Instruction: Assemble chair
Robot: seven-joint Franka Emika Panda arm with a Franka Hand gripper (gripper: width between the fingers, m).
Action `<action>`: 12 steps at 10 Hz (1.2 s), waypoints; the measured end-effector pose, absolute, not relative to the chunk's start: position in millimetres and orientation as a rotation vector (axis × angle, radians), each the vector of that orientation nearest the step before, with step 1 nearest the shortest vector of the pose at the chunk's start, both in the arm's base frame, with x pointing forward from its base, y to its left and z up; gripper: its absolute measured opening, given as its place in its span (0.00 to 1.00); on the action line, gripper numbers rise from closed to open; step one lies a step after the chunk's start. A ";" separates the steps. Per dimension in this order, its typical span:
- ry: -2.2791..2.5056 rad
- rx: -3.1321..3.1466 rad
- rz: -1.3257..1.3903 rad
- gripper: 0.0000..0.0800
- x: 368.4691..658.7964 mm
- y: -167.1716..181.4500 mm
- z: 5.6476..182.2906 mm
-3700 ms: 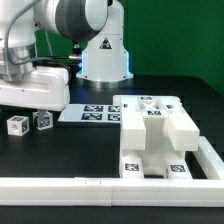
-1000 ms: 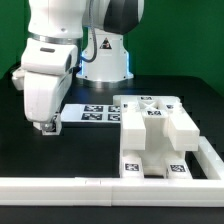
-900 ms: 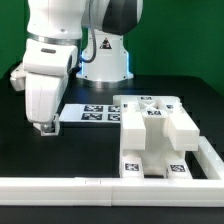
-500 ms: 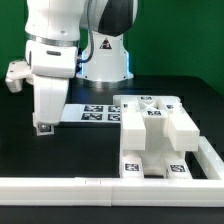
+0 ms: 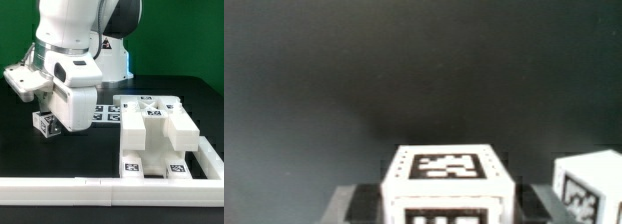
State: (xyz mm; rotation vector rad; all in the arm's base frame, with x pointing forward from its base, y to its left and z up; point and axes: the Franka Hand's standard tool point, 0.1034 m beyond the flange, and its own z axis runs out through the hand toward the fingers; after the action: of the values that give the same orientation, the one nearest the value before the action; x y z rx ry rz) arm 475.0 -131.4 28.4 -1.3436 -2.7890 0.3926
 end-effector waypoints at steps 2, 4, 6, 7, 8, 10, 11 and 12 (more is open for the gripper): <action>-2.829 -1.202 0.416 0.35 472.7 -133.6 27.7; -2.781 -0.935 0.451 0.35 471.6 -122.7 27.3; -2.739 -0.918 0.469 0.35 465.5 -119.0 22.5; -2.712 -0.947 0.488 0.35 461.1 -122.6 16.4; -2.701 -0.971 0.512 0.35 462.6 -124.8 16.5; -2.700 -0.975 0.513 0.35 462.4 -125.8 16.5; -2.699 -0.978 0.513 0.56 462.2 -126.3 16.5; -2.698 -0.980 0.513 0.74 462.1 -126.8 16.5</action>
Offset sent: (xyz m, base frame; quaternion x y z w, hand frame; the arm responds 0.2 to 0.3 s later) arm 0.0122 0.0454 -0.0049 0.0022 0.1646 -0.1412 0.9762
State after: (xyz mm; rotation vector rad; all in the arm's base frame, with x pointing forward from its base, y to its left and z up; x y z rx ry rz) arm 462.1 -126.8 16.5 -0.9804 -2.6978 0.5131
